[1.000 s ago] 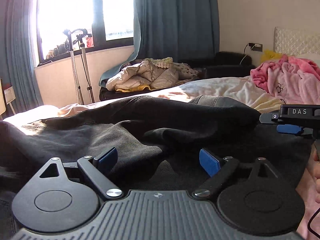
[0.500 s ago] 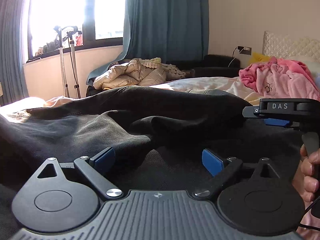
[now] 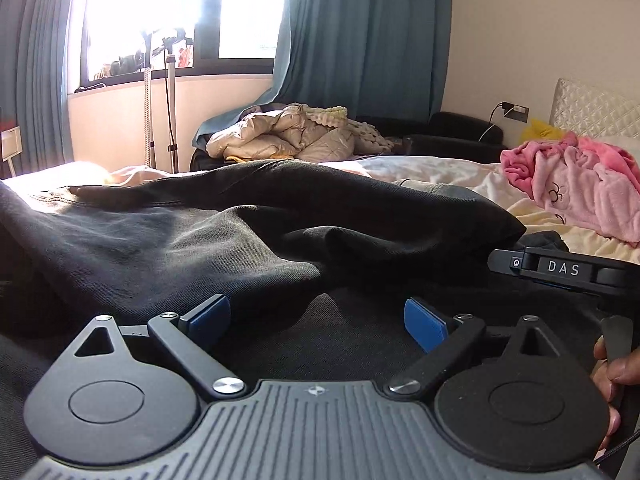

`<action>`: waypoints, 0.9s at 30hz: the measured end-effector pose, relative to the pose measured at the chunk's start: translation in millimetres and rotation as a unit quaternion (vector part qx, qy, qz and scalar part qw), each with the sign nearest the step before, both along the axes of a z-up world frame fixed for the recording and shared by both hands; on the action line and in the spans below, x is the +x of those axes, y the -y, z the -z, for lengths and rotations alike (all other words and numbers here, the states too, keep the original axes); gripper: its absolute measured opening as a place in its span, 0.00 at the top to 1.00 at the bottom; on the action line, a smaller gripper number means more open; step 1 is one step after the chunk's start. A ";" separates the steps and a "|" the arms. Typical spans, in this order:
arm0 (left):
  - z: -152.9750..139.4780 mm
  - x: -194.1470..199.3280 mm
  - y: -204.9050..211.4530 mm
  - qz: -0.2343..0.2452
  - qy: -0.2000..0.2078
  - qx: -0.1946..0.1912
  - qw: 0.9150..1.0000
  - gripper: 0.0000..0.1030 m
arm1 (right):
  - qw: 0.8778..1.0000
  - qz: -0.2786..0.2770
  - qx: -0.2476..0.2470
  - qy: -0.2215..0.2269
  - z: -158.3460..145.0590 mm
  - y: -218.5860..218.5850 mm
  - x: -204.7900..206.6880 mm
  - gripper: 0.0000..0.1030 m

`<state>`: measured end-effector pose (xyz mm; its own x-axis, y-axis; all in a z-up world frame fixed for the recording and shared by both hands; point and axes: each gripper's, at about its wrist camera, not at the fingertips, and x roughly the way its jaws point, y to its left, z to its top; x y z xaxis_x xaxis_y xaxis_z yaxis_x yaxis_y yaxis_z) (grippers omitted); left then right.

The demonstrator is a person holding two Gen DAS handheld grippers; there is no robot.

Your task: Fold clothes

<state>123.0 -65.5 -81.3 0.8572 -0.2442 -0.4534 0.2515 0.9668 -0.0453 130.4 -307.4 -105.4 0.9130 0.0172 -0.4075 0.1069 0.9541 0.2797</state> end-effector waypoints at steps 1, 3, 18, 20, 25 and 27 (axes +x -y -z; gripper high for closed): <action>0.2 0.5 -0.7 -0.004 -0.002 -0.002 1.000 0.08 | 1.000 -0.001 -0.002 0.001 0.1 -1.0 0.2 0.37; -0.2 1.7 -2.1 -0.010 -0.005 -0.007 1.000 0.08 | 1.000 -0.004 -0.009 0.002 0.6 -3.1 1.1 0.37; -25.7 1.6 -18.5 -0.033 0.001 -0.061 0.998 0.07 | 0.975 -0.003 0.222 -0.030 -5.2 69.9 53.7 0.27; -25.5 2.5 -24.5 -0.033 -0.002 -0.073 0.997 0.07 | 0.966 0.026 0.250 -0.056 -3.0 86.1 71.3 0.26; -21.7 12.3 -36.8 -0.040 -0.026 -0.110 0.993 0.07 | 0.854 0.076 0.514 -0.038 40.5 122.9 62.4 0.26; -20.6 15.2 -39.9 -0.044 -0.031 -0.117 0.992 0.07 | 0.817 0.100 0.568 -0.002 49.8 121.7 44.8 0.25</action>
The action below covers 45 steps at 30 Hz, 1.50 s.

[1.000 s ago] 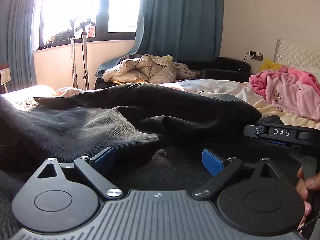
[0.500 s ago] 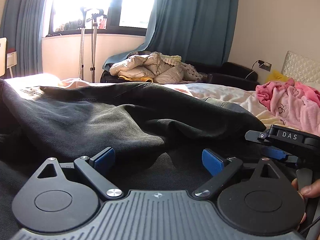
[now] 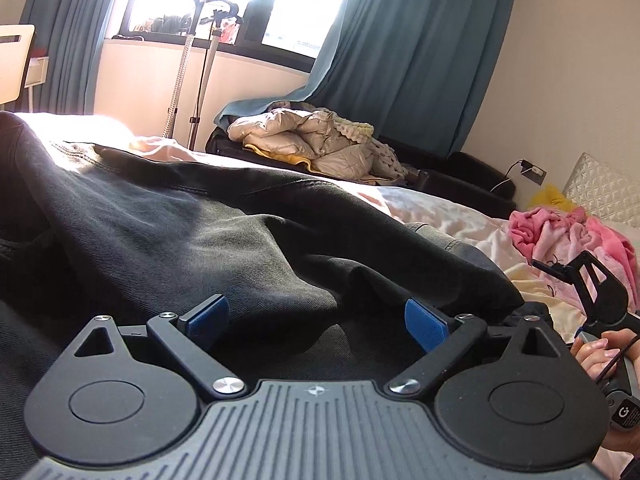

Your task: Fold clothes

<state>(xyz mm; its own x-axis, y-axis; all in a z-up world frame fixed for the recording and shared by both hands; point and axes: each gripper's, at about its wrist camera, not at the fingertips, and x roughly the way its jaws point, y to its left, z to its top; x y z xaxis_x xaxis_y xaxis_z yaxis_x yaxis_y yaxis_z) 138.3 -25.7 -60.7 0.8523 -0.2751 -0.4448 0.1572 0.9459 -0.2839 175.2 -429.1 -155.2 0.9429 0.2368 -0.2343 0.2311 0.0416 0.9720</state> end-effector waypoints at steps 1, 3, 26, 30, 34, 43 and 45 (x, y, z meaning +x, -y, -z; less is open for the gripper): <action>0.9 1.0 -1.6 -0.001 -0.004 -0.004 1.000 0.07 | 1.000 0.019 0.002 -0.001 0.5 -3.2 -5.5 0.24; 3.0 2.9 -4.9 -0.003 -0.014 -0.012 1.000 0.07 | 1.000 0.018 0.009 0.005 2.3 -9.5 -0.1 0.21; 14.2 -5.7 -13.1 0.003 -0.015 -0.024 1.000 0.07 | 0.878 0.087 -0.471 0.011 -216.5 1.0 201.2 0.96; 13.1 -8.3 -5.0 0.008 0.003 -0.006 1.000 0.07 | 0.866 0.085 -0.493 0.008 -179.9 42.3 184.9 0.95; 15.2 -9.0 4.0 0.015 0.009 0.019 1.000 0.07 | 0.895 0.041 -0.436 -0.079 -85.1 89.0 164.2 0.95; 26.0 -6.2 11.9 0.014 -0.001 0.039 0.999 0.07 | 0.906 0.022 -0.405 -0.120 -53.3 96.9 173.2 0.94; 27.8 -5.3 12.2 0.012 -0.003 0.042 0.999 0.07 | 0.894 0.033 -0.440 -0.075 -93.0 82.4 185.3 0.95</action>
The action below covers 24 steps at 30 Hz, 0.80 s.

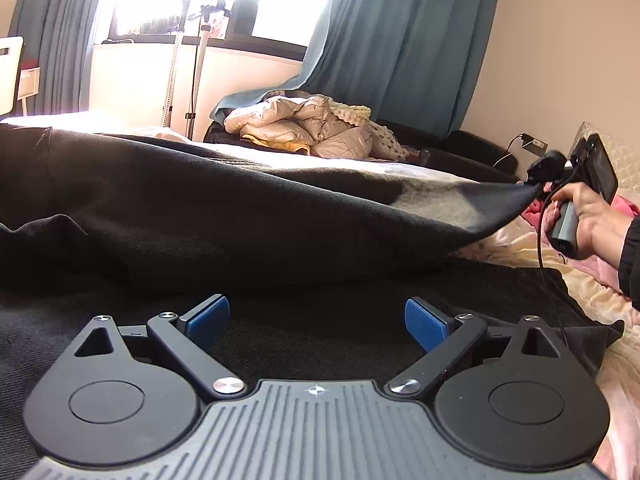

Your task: Fold clothes

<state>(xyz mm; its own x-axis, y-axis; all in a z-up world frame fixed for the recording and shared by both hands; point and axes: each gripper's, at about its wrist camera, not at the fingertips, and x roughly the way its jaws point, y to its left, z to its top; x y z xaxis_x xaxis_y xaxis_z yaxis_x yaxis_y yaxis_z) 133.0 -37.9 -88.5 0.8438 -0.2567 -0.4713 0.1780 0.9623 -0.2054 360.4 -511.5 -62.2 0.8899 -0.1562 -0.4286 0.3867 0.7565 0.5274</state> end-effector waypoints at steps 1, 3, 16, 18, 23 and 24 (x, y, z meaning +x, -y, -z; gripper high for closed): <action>0.7 0.1 -0.2 -0.001 -0.001 0.001 1.000 0.07 | 0.999 -0.007 -0.019 0.026 -16.9 -5.7 2.5 0.95; 1.2 -0.9 -0.6 -0.001 -0.001 0.002 1.000 0.07 | 0.996 -0.017 -0.050 0.073 -53.0 -13.0 11.4 0.95; 4.4 -2.9 4.7 0.006 0.004 0.016 1.000 0.07 | 0.995 0.037 -0.068 -0.057 25.1 59.9 -13.0 0.94; 4.5 -3.9 6.4 0.008 0.006 0.020 1.000 0.07 | 0.994 0.040 -0.029 -0.099 62.0 67.7 -23.3 0.89; 3.7 -5.1 11.8 0.006 0.021 0.034 0.999 0.07 | 0.993 0.048 0.019 -0.106 79.5 76.6 -60.8 0.56; 3.4 -4.9 11.6 0.009 0.025 0.033 0.999 0.07 | 0.993 0.046 0.002 -0.111 72.2 74.6 -68.4 0.46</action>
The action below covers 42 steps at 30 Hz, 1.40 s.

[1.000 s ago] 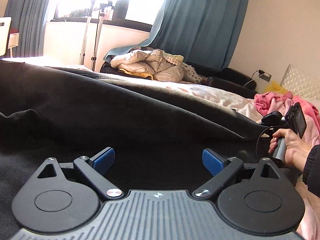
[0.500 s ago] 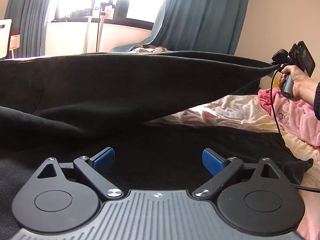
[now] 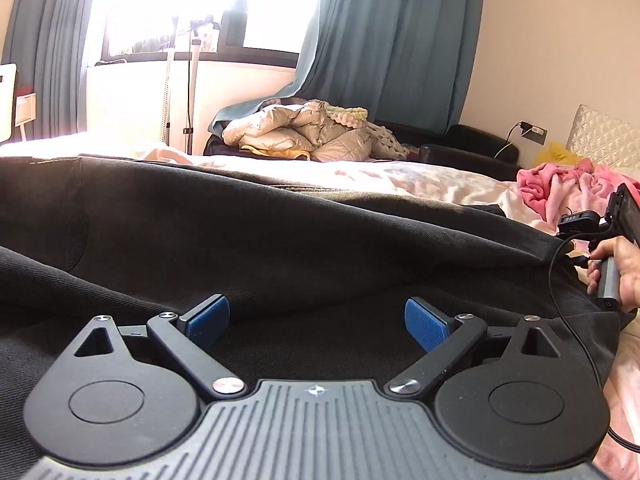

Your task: Fold clothes

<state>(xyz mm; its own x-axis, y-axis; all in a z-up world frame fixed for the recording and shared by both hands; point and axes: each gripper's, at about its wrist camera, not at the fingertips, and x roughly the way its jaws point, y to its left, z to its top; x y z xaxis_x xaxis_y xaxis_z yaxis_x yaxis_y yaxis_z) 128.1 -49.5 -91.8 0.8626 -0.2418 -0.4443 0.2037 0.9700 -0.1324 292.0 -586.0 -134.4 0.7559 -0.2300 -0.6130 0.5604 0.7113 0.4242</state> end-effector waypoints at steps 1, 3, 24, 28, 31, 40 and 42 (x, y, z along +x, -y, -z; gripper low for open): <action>0.0 0.2 -0.4 0.002 0.005 -0.001 1.000 0.07 | 1.000 -0.008 -0.016 -0.005 -6.8 -3.4 -8.5 0.43; 1.3 0.6 -2.2 0.002 0.013 -0.002 1.000 0.07 | 0.999 -0.025 -0.043 -0.014 -21.2 -10.4 -25.7 0.43; -81.8 -78.2 -86.3 -0.100 0.088 0.012 0.991 0.07 | 0.976 -0.182 -0.108 0.059 -99.5 -180.7 -223.5 0.44; -100.6 -97.6 -109.3 -0.117 0.090 0.016 0.989 0.07 | 0.968 -0.203 -0.132 0.058 -94.3 -187.6 -230.0 0.44; -114.2 -112.4 -124.1 -0.124 0.094 0.035 0.987 0.07 | 0.968 -0.207 -0.128 0.059 -91.4 -184.5 -229.7 0.43; -128.9 -131.2 -191.4 -0.208 0.076 0.015 0.975 0.05 | 0.966 -0.213 -0.134 0.060 -87.9 -176.1 -225.0 0.42; -126.6 -131.2 -209.1 -0.230 0.063 -0.028 0.971 0.05 | 0.966 -0.213 -0.134 0.056 -86.2 -173.9 -223.3 0.41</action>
